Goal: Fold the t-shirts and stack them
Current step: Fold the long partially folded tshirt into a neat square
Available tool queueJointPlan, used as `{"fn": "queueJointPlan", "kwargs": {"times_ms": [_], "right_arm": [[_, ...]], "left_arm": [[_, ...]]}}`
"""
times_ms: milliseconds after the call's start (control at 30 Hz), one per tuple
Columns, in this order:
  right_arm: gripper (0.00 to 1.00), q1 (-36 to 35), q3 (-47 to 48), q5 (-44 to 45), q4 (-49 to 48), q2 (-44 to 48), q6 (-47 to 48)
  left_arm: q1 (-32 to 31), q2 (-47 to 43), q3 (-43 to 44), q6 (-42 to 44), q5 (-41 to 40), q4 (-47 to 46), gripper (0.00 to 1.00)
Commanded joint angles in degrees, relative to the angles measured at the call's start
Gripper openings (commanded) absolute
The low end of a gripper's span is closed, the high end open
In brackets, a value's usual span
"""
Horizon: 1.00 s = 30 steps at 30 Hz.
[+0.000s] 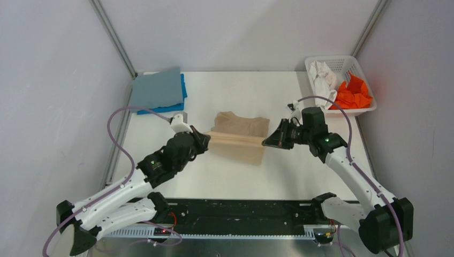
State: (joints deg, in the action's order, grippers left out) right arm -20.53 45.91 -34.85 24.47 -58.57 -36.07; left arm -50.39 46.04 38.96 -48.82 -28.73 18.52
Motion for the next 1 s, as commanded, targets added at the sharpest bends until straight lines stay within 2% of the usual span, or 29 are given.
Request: {"fn": "queueJointPlan", "kwargs": {"times_ms": [0,133,433,967], "right_arm": [[0.0,3.8,3.6,-2.39,-3.32,-2.34,1.45],[0.0,6.82,3.93,-5.23,-4.68,-4.95,2.5],[0.0,11.68,5.91,-9.02,-9.8,-14.79,2.45],[0.0,16.76,17.88,-11.62,-18.34,-39.89,0.87]], "left_arm": [[5.59,2.56,4.8,5.87,-0.63,-2.71,0.0],[9.26,7.01,6.9,6.83,2.9,-4.75,0.0],[15.06,18.76,12.42,8.02,4.81,-7.53,0.0],[22.61,43.88,26.9,11.56,11.52,-9.58,0.0]]}}
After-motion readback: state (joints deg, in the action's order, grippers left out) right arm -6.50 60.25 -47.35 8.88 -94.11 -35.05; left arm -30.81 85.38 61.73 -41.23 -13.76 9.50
